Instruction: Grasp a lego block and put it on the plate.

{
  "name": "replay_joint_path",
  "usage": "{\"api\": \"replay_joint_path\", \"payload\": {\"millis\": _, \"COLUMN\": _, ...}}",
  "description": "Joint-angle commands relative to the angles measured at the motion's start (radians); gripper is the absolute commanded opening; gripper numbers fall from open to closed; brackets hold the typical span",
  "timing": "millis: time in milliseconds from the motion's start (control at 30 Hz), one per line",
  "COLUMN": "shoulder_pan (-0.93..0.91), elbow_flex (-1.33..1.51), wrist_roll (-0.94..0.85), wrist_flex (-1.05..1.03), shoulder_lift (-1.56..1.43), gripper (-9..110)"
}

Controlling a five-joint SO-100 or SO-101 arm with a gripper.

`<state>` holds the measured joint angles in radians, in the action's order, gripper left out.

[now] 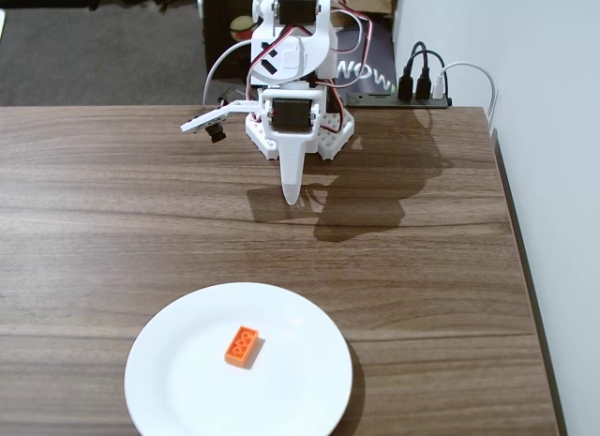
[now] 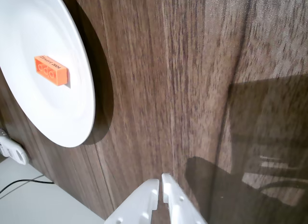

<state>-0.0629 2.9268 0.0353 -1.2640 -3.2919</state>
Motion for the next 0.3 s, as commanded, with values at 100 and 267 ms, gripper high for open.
{"api": "replay_joint_path", "payload": {"millis": 100, "shoulder_pan": 0.005, "elbow_flex": -0.005, "wrist_roll": 0.002, "wrist_flex": -0.003, "shoulder_lift": 0.002, "gripper": 0}}
{"api": "replay_joint_path", "payload": {"millis": 267, "shoulder_pan": 0.017, "elbow_flex": -0.005, "wrist_roll": -0.009, "wrist_flex": -0.003, "shoulder_lift": 0.002, "gripper": 0}}
